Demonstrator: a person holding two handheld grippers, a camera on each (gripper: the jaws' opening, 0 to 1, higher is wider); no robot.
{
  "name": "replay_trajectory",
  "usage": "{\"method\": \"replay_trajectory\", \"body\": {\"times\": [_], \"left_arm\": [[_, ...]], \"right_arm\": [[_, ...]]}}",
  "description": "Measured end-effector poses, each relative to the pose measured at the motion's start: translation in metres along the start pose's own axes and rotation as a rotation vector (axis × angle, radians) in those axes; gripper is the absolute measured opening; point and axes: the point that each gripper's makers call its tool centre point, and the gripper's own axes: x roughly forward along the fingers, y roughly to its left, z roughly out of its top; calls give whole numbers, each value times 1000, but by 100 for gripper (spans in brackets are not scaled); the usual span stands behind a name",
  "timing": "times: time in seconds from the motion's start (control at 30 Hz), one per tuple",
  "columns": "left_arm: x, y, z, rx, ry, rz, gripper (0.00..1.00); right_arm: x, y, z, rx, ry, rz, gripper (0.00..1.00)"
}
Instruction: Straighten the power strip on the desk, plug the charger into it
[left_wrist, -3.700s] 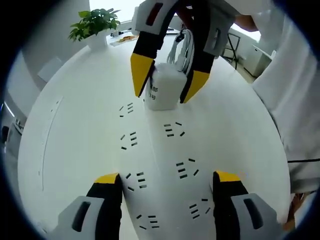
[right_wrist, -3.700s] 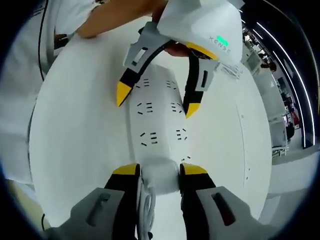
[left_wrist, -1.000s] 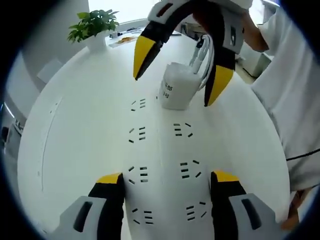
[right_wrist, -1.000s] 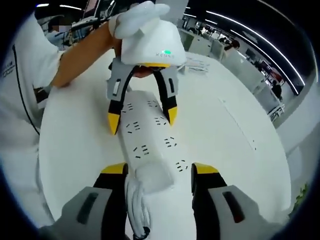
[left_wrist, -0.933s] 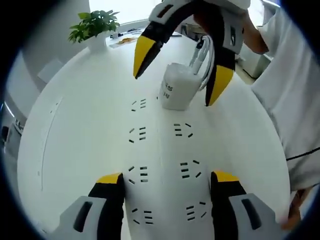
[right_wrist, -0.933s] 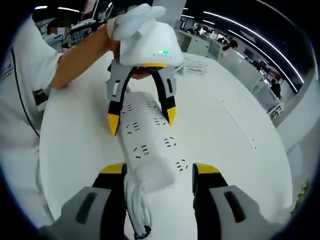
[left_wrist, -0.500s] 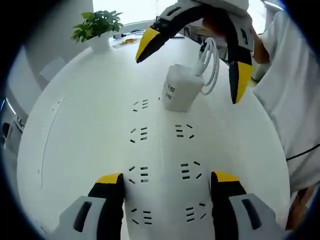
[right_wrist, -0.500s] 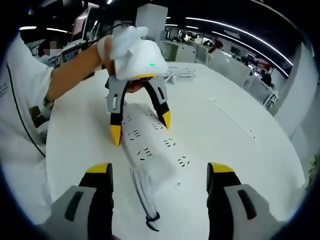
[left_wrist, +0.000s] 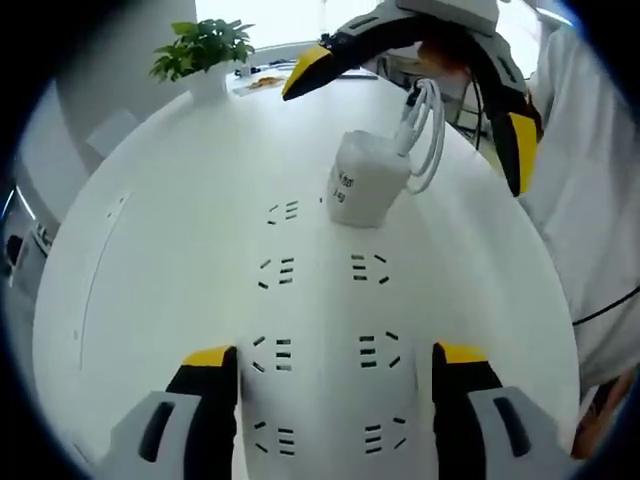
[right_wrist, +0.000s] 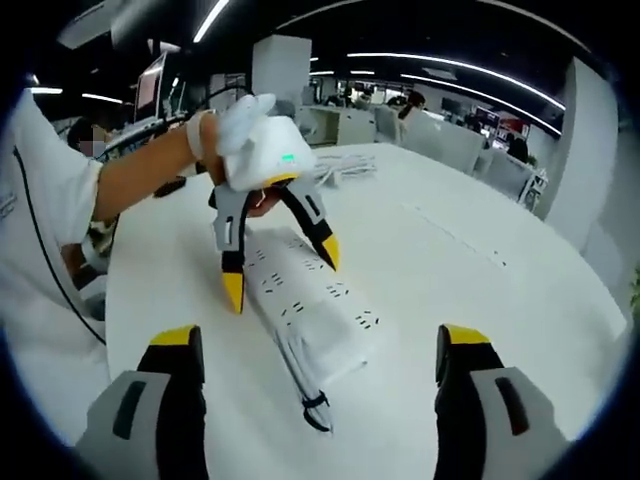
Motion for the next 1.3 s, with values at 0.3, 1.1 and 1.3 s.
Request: {"method": "replay_trajectory", "body": {"times": [0.3,1.1,1.3], "left_arm": [[4,-14,9,-41,-28,25,96],[-69,-62,34,-357,-498,340,96],[-84,-74,34,-415,-546,392,96]], "right_arm": [[-5,-7,-4,43,-26,-3,95],[-19,-12,-6,215,-133,-12,97],[-23,-10,-4,229,-147,-23,97]]}}
